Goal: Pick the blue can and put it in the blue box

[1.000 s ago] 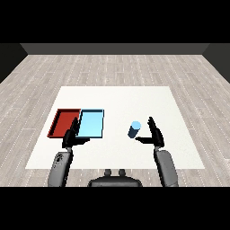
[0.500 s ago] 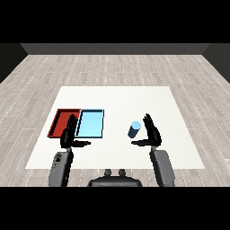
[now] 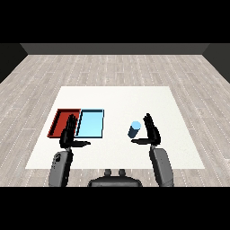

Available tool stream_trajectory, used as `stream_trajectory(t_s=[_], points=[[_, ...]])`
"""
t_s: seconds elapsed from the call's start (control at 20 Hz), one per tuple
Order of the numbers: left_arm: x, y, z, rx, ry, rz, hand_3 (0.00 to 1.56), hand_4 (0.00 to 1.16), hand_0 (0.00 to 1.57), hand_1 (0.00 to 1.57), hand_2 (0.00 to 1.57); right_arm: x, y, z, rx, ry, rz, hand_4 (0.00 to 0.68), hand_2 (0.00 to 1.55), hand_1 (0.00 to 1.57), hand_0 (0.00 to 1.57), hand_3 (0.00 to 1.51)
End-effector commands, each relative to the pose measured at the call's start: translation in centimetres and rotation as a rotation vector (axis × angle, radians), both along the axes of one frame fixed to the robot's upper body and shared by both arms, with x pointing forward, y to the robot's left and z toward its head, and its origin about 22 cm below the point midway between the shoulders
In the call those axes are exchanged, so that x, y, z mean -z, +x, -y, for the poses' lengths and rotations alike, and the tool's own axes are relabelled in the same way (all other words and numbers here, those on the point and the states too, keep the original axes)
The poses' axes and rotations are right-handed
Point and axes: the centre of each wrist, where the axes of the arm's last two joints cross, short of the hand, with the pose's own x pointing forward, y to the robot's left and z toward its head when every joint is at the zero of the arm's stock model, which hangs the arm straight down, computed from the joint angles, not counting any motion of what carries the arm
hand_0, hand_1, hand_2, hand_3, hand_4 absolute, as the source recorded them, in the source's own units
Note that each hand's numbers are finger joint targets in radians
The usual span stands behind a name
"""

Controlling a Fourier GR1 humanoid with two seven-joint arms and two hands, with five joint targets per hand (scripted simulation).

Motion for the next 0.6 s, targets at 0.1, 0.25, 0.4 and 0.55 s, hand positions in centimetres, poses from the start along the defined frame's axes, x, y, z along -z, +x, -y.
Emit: stream_trajectory(t_s=[0.1,0.25,0.4,0.55], points=[[0.6,-0.8,0.3,-0.003,0.002,0.006,0.0,0.0,0.0,0.0,0.0,1.6,1.8,1.0,0.024,0.012,-0.032,0.0,0.0,0.0,0.0,0.0],[-0.3,1.2,-1.1,-0.01,-0.009,0.0,0.0,0.0,0.0,0.0,0.0,3.3,1.7,0.1,0.049,0.017,-0.037,0.0,0.0,0.0,0.0,0.0],[1.2,-0.2,1.2,-0.015,-0.034,-0.009,0.0,0.0,0.0,0.0,0.0,4.1,0.4,1.4,0.049,0.026,-0.061,0.0,0.0,0.0,0.0,0.0],[-0.9,-1.3,0.5,0.016,-0.04,-0.004,0.0,0.0,0.0,0.0,0.0,3.8,2.0,-0.5,0.054,0.036,-0.096,0.0,0.0,0.0,0.0,0.0]])
